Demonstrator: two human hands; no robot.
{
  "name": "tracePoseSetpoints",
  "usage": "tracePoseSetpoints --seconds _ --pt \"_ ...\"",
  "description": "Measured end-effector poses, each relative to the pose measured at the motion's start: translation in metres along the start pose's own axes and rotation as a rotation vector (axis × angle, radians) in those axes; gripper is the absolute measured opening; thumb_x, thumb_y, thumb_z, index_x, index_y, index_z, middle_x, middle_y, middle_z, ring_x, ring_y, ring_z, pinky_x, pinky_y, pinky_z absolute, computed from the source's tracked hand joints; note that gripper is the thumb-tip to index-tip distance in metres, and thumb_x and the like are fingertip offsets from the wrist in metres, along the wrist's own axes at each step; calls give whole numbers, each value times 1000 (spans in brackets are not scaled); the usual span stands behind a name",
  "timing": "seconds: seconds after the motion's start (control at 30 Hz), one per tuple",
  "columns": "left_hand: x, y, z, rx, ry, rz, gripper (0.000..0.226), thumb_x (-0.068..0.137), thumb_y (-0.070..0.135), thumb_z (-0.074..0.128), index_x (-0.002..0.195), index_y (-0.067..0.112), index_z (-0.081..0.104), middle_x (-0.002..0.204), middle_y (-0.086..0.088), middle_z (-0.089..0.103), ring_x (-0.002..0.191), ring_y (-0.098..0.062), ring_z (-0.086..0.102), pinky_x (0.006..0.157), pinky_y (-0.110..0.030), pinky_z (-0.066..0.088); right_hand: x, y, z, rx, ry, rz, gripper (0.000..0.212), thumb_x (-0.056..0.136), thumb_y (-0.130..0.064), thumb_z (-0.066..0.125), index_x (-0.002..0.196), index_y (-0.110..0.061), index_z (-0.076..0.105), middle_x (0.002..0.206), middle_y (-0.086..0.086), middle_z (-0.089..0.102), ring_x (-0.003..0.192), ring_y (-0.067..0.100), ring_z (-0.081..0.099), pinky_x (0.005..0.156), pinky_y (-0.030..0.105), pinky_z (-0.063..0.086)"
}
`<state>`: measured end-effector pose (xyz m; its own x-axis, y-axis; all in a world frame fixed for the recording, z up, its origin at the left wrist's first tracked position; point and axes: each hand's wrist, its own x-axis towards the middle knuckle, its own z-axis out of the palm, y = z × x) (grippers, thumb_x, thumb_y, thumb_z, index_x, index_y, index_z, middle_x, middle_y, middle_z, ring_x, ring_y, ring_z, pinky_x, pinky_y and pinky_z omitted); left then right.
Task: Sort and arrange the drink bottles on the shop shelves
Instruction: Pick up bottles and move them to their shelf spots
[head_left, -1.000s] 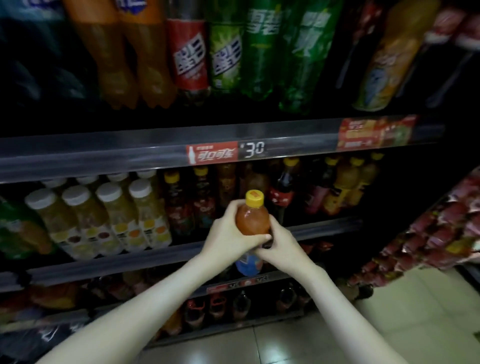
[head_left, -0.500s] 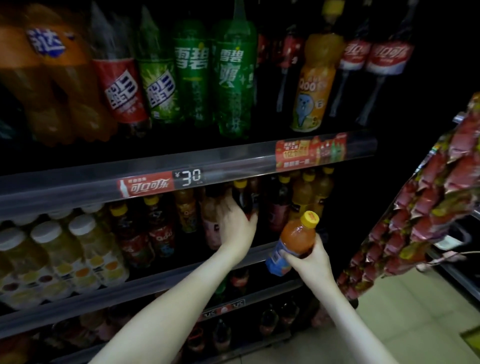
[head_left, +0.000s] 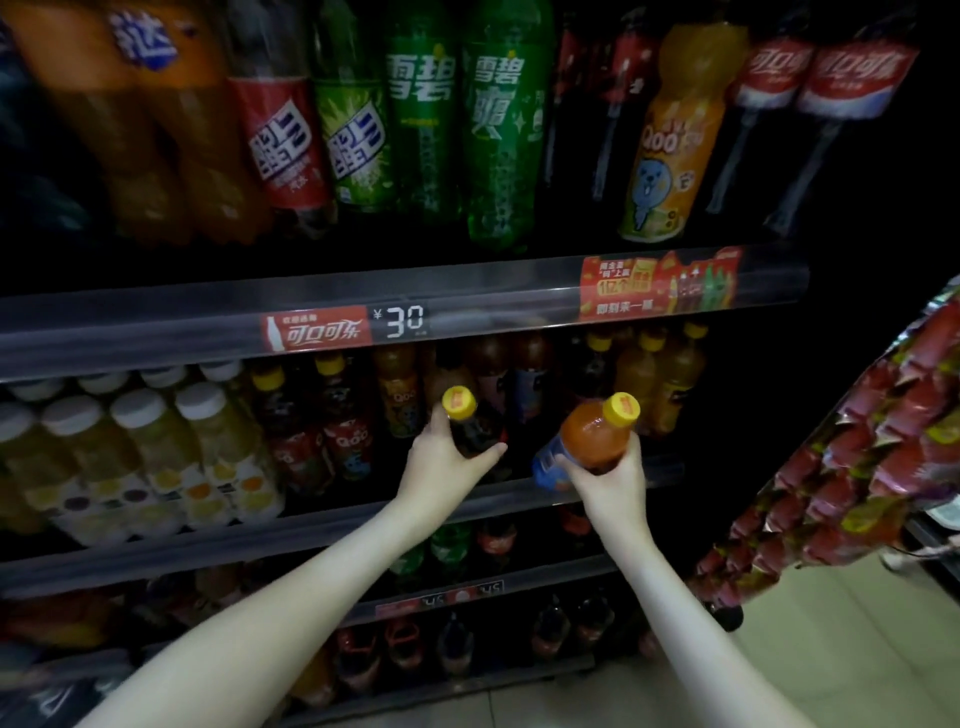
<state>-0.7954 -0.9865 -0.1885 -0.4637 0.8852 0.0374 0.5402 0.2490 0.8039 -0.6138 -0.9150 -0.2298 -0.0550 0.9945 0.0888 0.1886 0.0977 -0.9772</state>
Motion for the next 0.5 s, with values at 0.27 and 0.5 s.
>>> tracePoseSetpoints --seconds 0.27,0.5 --pt "-18 -10 -31 -173 65 6 56 77 34 79 119 28 42 108 12 56 107 -9 54 90 -19 39 17 -4 26 -55 -9 -31 67 76 -13 81 130 -13 42 110 1 57 99 18 56 85 27 41" --pt "-18 3 -71 -192 76 50 59 74 33 82 119 36 44 100 33 51 86 19 50 73 2 37 52 5 52 -275 -48 9 46 78 -27 79 112 -7 54 95 4 63 95 28 63 78 31 48"
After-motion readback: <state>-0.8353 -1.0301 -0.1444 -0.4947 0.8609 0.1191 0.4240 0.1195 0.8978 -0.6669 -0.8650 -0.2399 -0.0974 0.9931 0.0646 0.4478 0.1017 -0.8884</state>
